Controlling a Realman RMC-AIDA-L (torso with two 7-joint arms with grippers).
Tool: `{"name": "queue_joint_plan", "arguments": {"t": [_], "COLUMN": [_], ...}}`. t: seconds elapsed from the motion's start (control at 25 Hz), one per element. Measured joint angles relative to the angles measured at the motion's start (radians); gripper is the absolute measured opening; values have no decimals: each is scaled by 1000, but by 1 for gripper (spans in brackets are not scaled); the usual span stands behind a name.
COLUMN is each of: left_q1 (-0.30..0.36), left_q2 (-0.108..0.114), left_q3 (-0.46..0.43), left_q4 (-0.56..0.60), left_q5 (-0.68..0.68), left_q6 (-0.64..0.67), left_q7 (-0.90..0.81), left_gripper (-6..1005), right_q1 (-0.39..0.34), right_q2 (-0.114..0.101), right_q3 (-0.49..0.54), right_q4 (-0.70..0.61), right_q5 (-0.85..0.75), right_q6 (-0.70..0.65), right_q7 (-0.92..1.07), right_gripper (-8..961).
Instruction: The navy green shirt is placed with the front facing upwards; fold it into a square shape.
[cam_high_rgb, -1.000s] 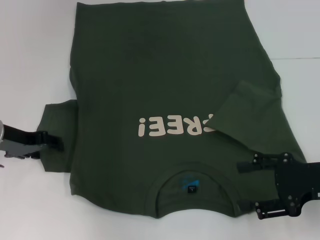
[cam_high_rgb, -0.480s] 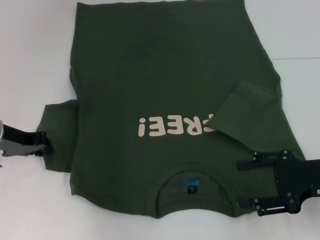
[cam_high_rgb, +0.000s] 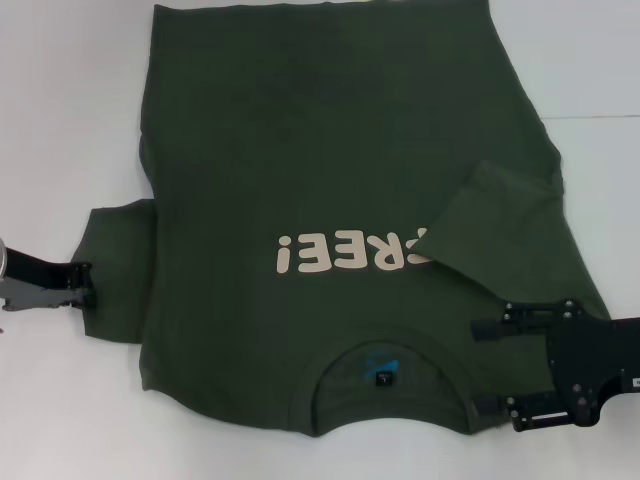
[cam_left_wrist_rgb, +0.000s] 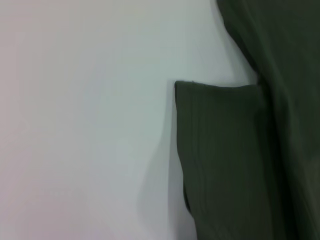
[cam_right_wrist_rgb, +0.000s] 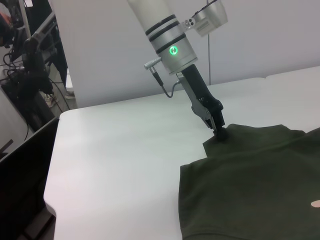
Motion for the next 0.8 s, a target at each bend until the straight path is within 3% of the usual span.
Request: {"name": "queue_joint_plan", "arguments": {"t": [0.28, 0.56, 0.8], "left_q1": [34, 91, 102], "left_q2": [-4, 5, 3], "left_q3": [60, 17, 9], "left_q4": [47, 125, 149], "left_q5": [2, 3, 3], "left_q6": [-32, -71, -119], "left_q7": [8, 19, 49], "left_gripper": [25, 24, 24], "right_q1": [0, -1, 0], "right_q2": [2, 2, 2], "right_q3": [0, 3, 1], "right_q4": [0, 9, 37], "right_q5": [0, 0, 0], "right_q6": [13, 20, 34], "right_q7": [0, 0, -1], "right_gripper": [816, 815, 816]}}
